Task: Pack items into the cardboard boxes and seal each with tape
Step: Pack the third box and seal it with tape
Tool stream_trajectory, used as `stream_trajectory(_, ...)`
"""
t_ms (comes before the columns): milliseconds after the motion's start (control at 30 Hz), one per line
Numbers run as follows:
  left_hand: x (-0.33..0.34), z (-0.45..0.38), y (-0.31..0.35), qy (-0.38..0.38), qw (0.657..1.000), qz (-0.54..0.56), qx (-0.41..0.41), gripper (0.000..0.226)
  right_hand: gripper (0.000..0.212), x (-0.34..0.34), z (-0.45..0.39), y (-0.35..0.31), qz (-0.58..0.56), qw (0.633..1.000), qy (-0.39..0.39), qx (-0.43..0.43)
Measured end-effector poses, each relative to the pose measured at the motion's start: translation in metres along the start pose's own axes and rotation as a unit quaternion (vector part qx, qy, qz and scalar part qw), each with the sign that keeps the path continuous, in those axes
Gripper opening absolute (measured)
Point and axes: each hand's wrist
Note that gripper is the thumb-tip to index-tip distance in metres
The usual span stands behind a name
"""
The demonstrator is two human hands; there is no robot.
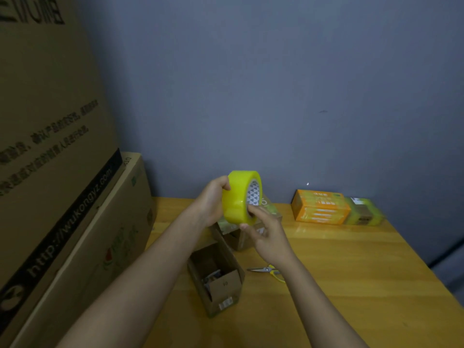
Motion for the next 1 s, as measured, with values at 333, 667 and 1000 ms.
stream_trajectory(333, 0.002, 0.005, -0.008, 0.037, 0.998, 0.038, 0.015, 0.033, 0.041, 0.017, 0.004, -0.003, -0.022, 0.996, 0.078, 0.024)
stream_trajectory(667, 0.004, 0.009, -0.013, 0.016, 0.998, 0.05, 0.026, 0.035, 0.042, 0.017, 0.006, -0.002, -0.021, 0.995, 0.088, 0.034)
stream_trajectory(1000, 0.006, 0.004, -0.01, 0.047, 0.998, 0.04, -0.005, 0.031, 0.044, 0.022, 0.009, 0.0, -0.023, 0.994, 0.095, 0.045)
Point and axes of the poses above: each hand's wrist, its own z-axis away from the middle knuckle, its own x-axis out of the palm, y = z × x, and after that the axes turned 8 degrees about -x, right-handed
